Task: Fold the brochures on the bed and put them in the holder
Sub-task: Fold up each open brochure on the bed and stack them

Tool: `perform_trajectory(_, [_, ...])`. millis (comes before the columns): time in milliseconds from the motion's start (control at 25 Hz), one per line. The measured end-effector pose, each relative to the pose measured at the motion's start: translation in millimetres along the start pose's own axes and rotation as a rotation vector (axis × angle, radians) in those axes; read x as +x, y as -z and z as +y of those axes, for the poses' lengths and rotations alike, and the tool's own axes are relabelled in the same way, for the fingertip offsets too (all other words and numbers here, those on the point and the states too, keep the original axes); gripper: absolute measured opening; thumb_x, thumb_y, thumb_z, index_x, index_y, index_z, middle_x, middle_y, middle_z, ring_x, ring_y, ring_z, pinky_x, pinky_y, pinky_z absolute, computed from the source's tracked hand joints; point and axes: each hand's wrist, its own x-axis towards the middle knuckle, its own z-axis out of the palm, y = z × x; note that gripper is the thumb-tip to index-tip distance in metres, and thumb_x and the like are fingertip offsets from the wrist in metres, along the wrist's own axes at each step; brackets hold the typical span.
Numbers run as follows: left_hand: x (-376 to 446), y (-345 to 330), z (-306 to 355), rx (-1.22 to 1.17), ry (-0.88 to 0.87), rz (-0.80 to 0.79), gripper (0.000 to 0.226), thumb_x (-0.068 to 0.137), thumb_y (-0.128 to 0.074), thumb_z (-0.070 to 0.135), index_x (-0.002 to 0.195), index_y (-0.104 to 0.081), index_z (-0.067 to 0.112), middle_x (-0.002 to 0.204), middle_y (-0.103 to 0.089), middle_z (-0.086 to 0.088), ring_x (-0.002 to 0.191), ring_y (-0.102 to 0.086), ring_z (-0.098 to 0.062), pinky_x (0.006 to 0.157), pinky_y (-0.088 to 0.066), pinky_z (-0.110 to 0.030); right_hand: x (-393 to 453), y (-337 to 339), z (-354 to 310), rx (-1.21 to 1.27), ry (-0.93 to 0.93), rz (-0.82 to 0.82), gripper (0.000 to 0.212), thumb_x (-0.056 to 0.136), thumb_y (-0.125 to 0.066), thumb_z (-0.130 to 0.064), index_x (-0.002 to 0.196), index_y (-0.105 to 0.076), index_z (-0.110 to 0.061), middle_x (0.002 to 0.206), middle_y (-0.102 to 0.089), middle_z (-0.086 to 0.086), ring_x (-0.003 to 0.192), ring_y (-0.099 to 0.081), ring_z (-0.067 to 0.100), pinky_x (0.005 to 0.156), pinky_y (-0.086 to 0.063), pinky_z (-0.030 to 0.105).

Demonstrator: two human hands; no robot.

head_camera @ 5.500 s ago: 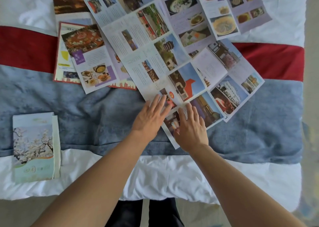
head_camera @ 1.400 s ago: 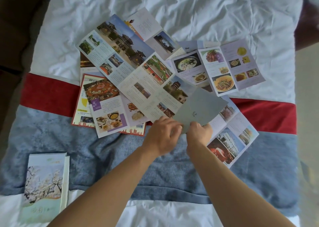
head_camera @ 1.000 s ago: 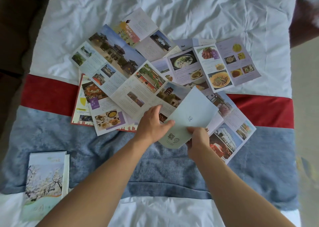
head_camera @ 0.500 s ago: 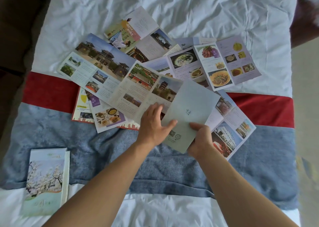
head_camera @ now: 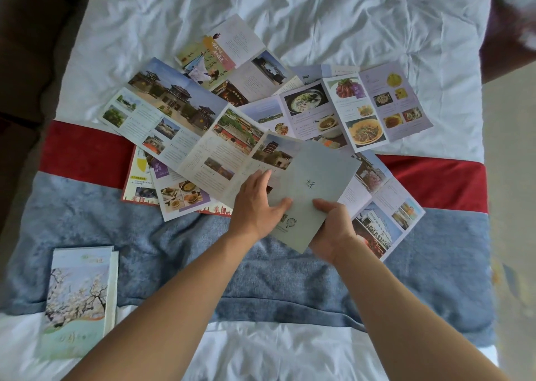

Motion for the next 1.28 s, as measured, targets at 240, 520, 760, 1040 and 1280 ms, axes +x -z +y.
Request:
perform_trajectory(240, [-12, -10, -7, 0.077, 0.075, 0.015, 0.078, 0.089, -0.066, 0.045, 0.151, -0.030, 0.016, 0.157, -0.030, -0.007, 0.144, -0.026, -0.026, 0.117, -0.028, -0.044, 2, 14, 6, -0.714, 0.392, 0.454, 0.009, 0.089, -0.059, -0.010, 0.096, -0.058, -0.016, 0.102, -0.070, 0.005, 0.076, -0.064, 0.015, 0.057, -0.049, 0.028])
perform_trajectory(520, [-19, -17, -2, 0.112, 0.055, -0.035, 0.075, 0.090, -0.065, 0.039, 0.152, -0.028, 0.016, 0.159, -0.027, -0.007, 0.144, -0.026, -0.028, 0.115, -0.032, -0.047, -2, 33, 13, -1.151, 0.741, 0.560, 0.065, 0.087, -0.049, -0.004, 0.142, -0.033, -0.034, 0.110, -0.059, -0.006, 0.083, -0.063, 0.022, 0.052, -0.053, 0.033])
perform_trajectory(760, [-20, -22, 6, 0.096, 0.044, -0.059, 0.074, 0.090, -0.064, 0.039, 0.151, -0.030, 0.015, 0.157, -0.029, -0.008, 0.141, -0.030, -0.030, 0.109, -0.037, -0.045, -14, 27, 14, -0.989, 0.776, 0.461, 0.060, 0.082, -0.046, -0.001, 0.126, -0.041, -0.042, 0.094, -0.057, -0.016, 0.078, -0.061, 0.012, 0.047, -0.044, 0.026])
perform_trajectory(1040, [-12, -16, 16, 0.056, 0.013, -0.005, 0.070, 0.090, -0.059, 0.043, 0.148, -0.032, 0.017, 0.151, -0.037, -0.006, 0.136, -0.036, -0.027, 0.109, -0.035, -0.044, -22, 20, 5, -0.765, 0.663, 0.497, 0.051, 0.076, -0.038, 0.004, 0.111, -0.046, -0.033, 0.094, -0.060, -0.008, 0.082, -0.061, 0.014, 0.063, -0.057, 0.040])
perform_trajectory(1280, [19, 11, 33, 0.253, -0.233, 0.091, 0.071, 0.093, -0.056, 0.038, 0.153, -0.028, 0.014, 0.163, -0.020, -0.013, 0.151, -0.014, -0.029, 0.122, -0.016, -0.048, -28, 21, -1, -0.830, 0.726, 0.492, 0.052, 0.070, -0.036, 0.002, 0.107, -0.044, -0.033, 0.088, -0.061, -0.010, 0.078, -0.061, 0.016, 0.061, -0.053, 0.038])
